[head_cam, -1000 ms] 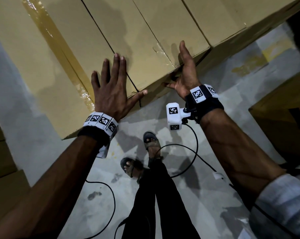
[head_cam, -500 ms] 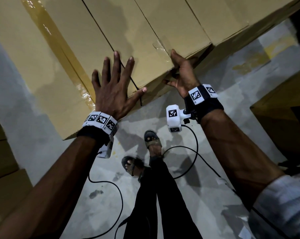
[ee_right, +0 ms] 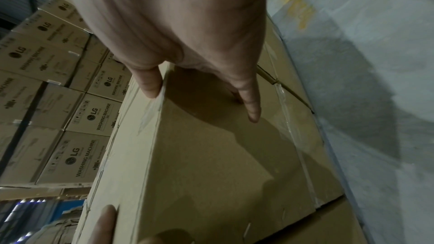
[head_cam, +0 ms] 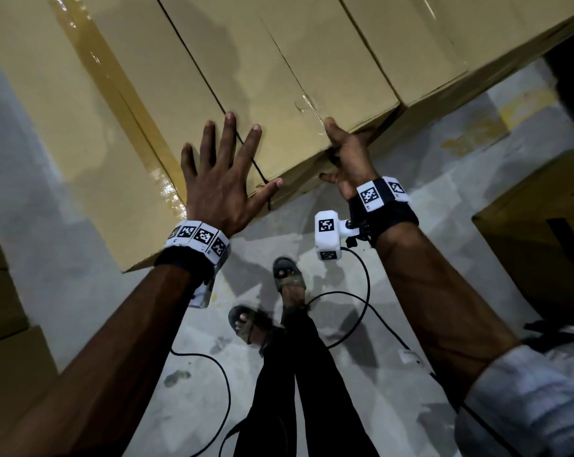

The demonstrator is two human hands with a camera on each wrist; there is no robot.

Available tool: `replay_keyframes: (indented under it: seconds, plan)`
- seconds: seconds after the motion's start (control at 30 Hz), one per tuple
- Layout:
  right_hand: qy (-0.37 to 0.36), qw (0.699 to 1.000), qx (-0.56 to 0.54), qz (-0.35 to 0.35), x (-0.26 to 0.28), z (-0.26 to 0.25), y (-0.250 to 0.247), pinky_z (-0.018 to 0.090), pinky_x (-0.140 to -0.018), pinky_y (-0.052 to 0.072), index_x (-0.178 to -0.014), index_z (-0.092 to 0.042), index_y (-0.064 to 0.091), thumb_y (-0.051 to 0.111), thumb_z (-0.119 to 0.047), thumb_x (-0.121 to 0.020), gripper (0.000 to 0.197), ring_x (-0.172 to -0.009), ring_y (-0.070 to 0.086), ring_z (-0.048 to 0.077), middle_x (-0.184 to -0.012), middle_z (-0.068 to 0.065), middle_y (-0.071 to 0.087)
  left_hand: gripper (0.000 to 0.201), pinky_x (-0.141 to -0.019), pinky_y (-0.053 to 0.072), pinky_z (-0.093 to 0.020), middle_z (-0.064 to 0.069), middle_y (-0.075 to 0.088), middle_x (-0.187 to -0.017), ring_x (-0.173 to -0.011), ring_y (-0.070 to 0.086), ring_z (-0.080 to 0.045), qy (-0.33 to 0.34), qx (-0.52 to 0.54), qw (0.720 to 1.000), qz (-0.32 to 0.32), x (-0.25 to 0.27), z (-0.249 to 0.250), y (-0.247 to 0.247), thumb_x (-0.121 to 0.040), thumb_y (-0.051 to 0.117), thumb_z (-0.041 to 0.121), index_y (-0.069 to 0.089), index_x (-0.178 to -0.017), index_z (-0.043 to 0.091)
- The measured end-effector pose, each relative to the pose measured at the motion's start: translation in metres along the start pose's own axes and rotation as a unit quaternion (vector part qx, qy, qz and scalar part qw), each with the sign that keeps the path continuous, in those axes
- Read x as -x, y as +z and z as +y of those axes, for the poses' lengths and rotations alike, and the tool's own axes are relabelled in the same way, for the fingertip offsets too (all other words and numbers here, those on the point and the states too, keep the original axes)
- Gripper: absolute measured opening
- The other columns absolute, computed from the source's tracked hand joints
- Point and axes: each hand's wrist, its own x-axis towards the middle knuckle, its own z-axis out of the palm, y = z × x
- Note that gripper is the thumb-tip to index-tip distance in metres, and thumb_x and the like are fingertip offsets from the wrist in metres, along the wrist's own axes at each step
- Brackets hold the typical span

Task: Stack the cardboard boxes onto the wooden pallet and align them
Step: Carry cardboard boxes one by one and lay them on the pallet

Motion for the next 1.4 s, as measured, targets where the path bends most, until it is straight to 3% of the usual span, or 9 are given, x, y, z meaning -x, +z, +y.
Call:
replay_keyframes:
  seconds: [0.07,0.17,0.27,0.33,0.67,0.93,1.07,1.2,1.4]
  plan:
    - [0.006,1.0,0.017,-0.006,0.001,0.0,-0.003,0.042,-0.071,0.046,-0.156,-0.026,0.04,0.08,-0.076,-0.042,0.131,-0.132,0.051,0.021,-0.143,-0.007,0.06,0.087,-0.12,0.014,-0.067,-0.003,-0.001,-0.174,-0.159,0.004,-0.035,-0.001,-0.003,1.0,0.002,0.0,0.0,0.0,-0.094,0.023,0.086,0.008,-0.165,0.038]
    - [0.003,0.999,0.043,-0.001,0.016,0.0,-0.007,0.043,-0.077,0.05,-0.164,-0.036,0.016,0.08,-0.09,-0.04,0.15,-0.136,0.048,0.018,-0.156,-0.011,0.048,0.087,-0.119,0.017,-0.067,-0.005,0.003,-0.174,-0.159,0.007,-0.036,0.003,-0.017,1.0,0.014,0.0,0.001,0.002,-0.095,0.024,0.085,0.011,-0.165,0.035]
    - [-0.027,0.999,0.031,0.029,0.041,0.001,-0.01,0.055,-0.108,0.046,-0.164,-0.036,-0.006,0.073,-0.069,-0.082,0.119,-0.147,0.039,0.029,-0.169,0.0,0.027,0.088,-0.118,0.02,-0.066,-0.007,0.009,-0.174,-0.157,0.013,-0.039,0.011,-0.037,0.999,0.031,0.002,0.002,0.006,-0.096,0.025,0.084,0.015,-0.165,0.031]
    - [-0.031,0.999,0.009,0.03,0.041,0.012,-0.014,0.056,-0.115,0.039,-0.164,-0.033,-0.007,0.067,-0.061,-0.091,0.108,-0.149,0.035,0.033,-0.171,0.002,0.022,0.089,-0.117,0.022,-0.066,-0.008,0.013,-0.173,-0.156,0.017,-0.04,0.014,-0.04,0.998,0.039,0.002,0.002,0.006,-0.096,0.025,0.084,0.018,-0.165,0.029]
    - [-0.024,1.0,-0.008,0.011,0.043,0.032,0.006,0.048,-0.099,0.044,-0.165,-0.032,0.002,0.046,-0.062,-0.102,0.083,-0.142,0.046,0.036,-0.169,0.001,0.025,0.086,-0.11,0.034,-0.062,-0.018,0.032,-0.166,-0.147,0.034,-0.047,0.04,-0.045,0.996,0.073,-0.003,0.0,0.008,-0.099,0.031,0.079,0.034,-0.161,0.02]
    - [-0.015,1.0,-0.018,0.013,0.046,0.024,0.002,0.052,-0.105,0.044,-0.165,-0.032,0.005,0.05,-0.061,-0.101,0.084,-0.142,0.045,0.035,-0.168,-0.001,0.027,0.086,-0.113,0.03,-0.06,-0.017,0.027,-0.168,-0.149,0.031,-0.047,0.033,-0.044,0.997,0.059,-0.001,0.002,0.006,-0.1,0.03,0.078,0.03,-0.163,0.02]
    - [-0.011,0.998,-0.057,0.028,0.043,0.02,-0.024,0.047,-0.096,0.047,-0.165,-0.034,0.01,0.049,-0.068,-0.098,0.085,-0.141,0.046,0.037,-0.168,0.003,0.027,0.083,-0.114,0.029,-0.061,-0.015,0.025,-0.169,-0.151,0.029,-0.043,0.026,-0.03,0.998,0.055,0.003,0.003,-0.001,-0.101,0.029,0.075,0.03,-0.162,0.019]
    - [0.007,0.988,-0.138,0.074,0.025,0.014,-0.071,0.05,-0.102,0.047,-0.164,-0.03,0.022,0.045,-0.07,-0.098,0.08,-0.134,0.049,0.034,-0.166,0.01,0.03,0.078,-0.121,0.021,-0.06,-0.011,0.016,-0.172,-0.156,0.02,-0.036,0.043,-0.002,0.998,0.052,-0.003,0.025,-0.007,-0.101,0.035,0.069,0.029,-0.162,0.022]
    - [0.03,0.972,-0.209,0.106,-0.017,-0.015,-0.126,0.057,-0.109,0.04,-0.164,-0.031,0.016,0.041,-0.073,-0.097,0.083,-0.148,0.035,0.039,-0.169,0.01,0.024,0.075,-0.124,0.016,-0.057,-0.01,0.015,-0.172,-0.158,0.014,-0.031,0.122,0.004,0.992,0.016,-0.059,0.103,-0.007,-0.098,0.047,0.057,0.028,-0.162,0.023]
